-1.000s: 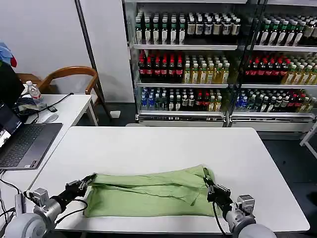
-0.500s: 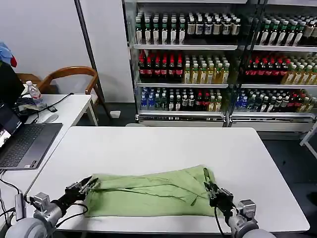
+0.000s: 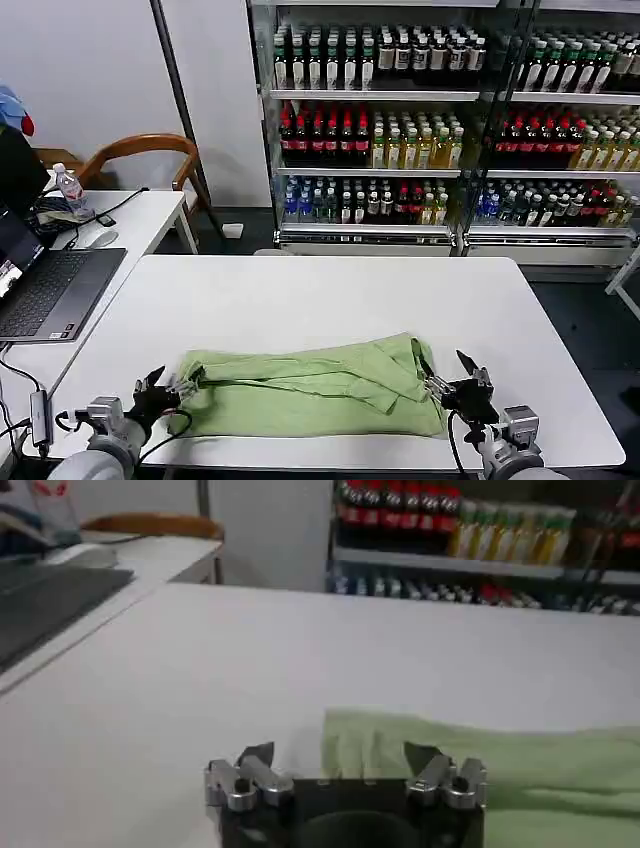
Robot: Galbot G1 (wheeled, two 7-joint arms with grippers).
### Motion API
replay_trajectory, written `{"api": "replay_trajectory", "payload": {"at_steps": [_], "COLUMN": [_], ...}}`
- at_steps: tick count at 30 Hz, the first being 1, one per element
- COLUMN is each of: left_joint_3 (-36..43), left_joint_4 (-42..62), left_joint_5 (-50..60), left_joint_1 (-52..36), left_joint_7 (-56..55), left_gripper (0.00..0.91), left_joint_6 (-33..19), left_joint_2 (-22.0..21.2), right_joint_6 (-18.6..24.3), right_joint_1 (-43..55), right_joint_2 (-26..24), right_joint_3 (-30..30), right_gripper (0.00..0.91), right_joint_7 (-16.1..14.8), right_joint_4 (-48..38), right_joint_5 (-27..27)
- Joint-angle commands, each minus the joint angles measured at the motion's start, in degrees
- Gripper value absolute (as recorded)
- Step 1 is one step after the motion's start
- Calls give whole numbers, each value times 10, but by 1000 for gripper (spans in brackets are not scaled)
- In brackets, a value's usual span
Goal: Fold and organize the clothes.
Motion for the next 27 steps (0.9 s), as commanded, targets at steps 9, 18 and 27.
{"api": "replay_trajectory", "payload": {"at_steps": [9,18,27], "left_joint_3": [55,64,33], "left_joint_4": [-24,-44,-27], "left_joint_5": [-11,-1,11], "left_joint_1": [-8,3,-17], "left_joint_7": [-118,-110,-76], "left_gripper": [40,40,40], "left_joint_6": [65,59,54], "left_joint_2": [-21,-29,-19], "right_joint_6": [12,15,20], "right_joint_1": [-6,-6,-2], "right_joint_2": [16,19,5], "right_joint_3": [-12,-18,-7], "right_gripper": [907,907,907], "right_joint_7": [1,2,6], "right_joint_4": [-9,-12,-18], "right_joint_5": [-60,-63,-60]}}
